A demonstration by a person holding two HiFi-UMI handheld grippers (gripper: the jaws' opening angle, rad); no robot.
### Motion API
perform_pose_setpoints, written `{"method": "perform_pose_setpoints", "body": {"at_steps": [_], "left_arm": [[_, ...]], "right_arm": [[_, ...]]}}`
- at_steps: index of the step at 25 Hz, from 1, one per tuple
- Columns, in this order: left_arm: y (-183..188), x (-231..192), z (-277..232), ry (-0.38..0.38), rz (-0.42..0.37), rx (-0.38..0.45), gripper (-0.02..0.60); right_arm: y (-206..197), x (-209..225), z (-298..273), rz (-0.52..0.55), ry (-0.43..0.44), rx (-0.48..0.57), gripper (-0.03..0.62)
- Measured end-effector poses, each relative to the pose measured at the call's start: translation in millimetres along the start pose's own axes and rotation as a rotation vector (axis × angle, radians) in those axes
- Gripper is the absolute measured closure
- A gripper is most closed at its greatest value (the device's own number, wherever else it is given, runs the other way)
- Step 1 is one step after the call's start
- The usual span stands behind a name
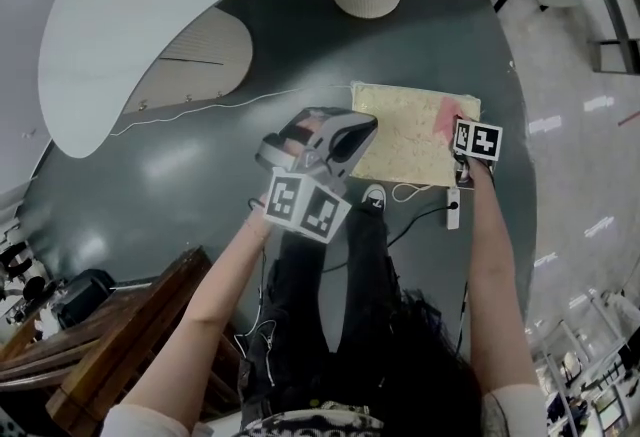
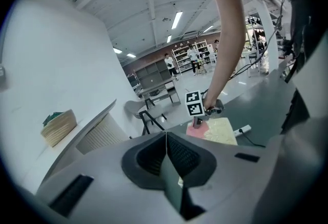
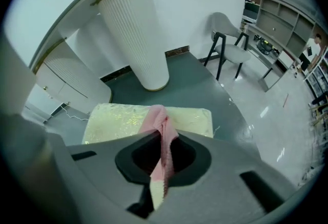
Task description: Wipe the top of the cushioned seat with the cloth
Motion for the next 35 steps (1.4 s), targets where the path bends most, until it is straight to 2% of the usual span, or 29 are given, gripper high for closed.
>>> {"method": "perform_pose_setpoints", "body": {"at_steps": [4, 8, 12, 21, 28, 35], "left_arm": [[7.2, 7.0, -6.0, -0.021, -0.014, 0.008, 0.575], [12.4, 11.8, -11.1, -0.035, -0.022, 0.012, 0.575], [13.7, 13.9, -11.9, -0.036, -0.025, 0.010, 0.575], [4.1, 10.3, 2.3, -0.016, -0.025, -0.012, 0.575], [-12.6, 12.2, 22.7, 0.004, -0.009, -0.040, 0.575], [-38.3, 18.2, 45.5, 0.017, 0.020, -0.070, 0.575]], "right_arm": [[-4.6, 34.1, 10.8, -0.049, -0.053, 0.016, 0.580], [-8.5, 51.9, 20.1, -0.017, -0.084, 0.013, 0.580], [-8.5, 45.2, 32.4, 0.016, -0.046, 0.049, 0.582], [-13.3, -33.6, 50.8, 0.084, 0.166, 0.147, 0.582], [-22.4, -114.9, 31.9, 0.180, 0.278, 0.112, 0.582], [-37.5, -187.8, 3.5, 0.256, 0.349, 0.048, 0.582]]}}
Point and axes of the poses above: the fingertips, and each gripper's own axes: z backward along the fingers, x to its right, y out of its top, the point moved 10 cm from there along z, backward along the fingers, and after that the axes turned 9 degrees about -z, right-handed, at the moved point
